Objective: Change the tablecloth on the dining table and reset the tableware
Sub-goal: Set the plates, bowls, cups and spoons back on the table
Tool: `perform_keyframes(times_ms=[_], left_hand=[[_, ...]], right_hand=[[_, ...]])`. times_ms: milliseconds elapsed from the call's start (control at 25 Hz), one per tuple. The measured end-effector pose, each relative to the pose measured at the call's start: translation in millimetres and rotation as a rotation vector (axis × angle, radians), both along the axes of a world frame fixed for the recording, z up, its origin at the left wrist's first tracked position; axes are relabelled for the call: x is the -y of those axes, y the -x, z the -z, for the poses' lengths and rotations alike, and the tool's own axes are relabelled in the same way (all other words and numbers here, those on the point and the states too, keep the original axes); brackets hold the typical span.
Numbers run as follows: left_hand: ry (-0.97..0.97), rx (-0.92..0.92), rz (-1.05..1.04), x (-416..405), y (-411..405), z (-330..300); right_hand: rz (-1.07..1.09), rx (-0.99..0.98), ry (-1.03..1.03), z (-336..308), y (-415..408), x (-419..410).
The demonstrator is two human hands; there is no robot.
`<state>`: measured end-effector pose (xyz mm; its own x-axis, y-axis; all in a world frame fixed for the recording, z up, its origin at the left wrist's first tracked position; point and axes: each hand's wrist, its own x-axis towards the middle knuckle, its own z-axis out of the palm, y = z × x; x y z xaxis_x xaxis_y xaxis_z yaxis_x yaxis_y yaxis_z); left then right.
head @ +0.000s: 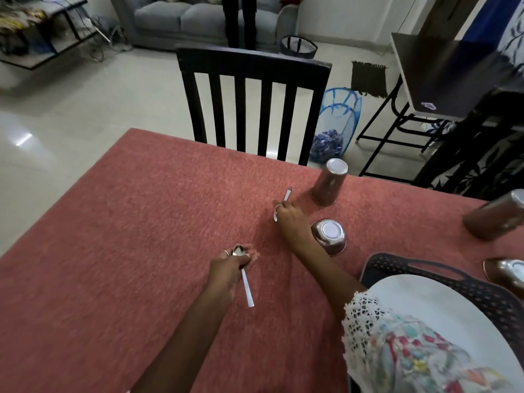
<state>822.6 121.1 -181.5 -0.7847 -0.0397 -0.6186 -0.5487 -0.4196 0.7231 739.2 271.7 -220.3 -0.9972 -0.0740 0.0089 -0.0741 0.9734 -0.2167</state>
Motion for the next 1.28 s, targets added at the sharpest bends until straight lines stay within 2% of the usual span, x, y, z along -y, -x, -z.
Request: perform_keyframes(times_ms=[120,280,400,520,600,720,800,920,1000,1160,1280], left_hand=[[-0.015,0.01,-0.008,-4,-2,0],[-0.005,-0.001,-0.006,-5,-6,-1],[0.003,0.01,0.014,-4,-11,1],[-0.008,0.041,0.033,-2,-15,-1],[-0.037,0.045,0.012,2,-18,-8],[0.003,0.075,0.049,9,-32,-23],[0.055,0.109,0.123,20,-50,-31],[0.015,0.11,0.148,43,-97,-38],[0.075,0.073,0.128,63,-137,-35],[0.22,0.082,0.086,95,-204,-23],[0.22,0.128,0.109,106,-241,-23]], right_hand=[[-0.007,0.046,-0.005,1,2,5],[0.047,0.0,-0.058,3,4,-2],[0.005,-0.005,-0.061,6,3,-4],[0.047,-0.057,0.073,7,-3,-5],[0.102,-0.051,0.268,-10,-28,7],[0.041,0.253,0.695,-56,-88,43],[0.008,0.384,0.781,-65,-123,66],[0.221,0.52,0.978,-69,-162,95],[0.293,0.694,1.126,-76,-188,115],[0.172,0.934,1.158,-76,-230,138],[0.09,1.054,1.044,-70,-241,139]])
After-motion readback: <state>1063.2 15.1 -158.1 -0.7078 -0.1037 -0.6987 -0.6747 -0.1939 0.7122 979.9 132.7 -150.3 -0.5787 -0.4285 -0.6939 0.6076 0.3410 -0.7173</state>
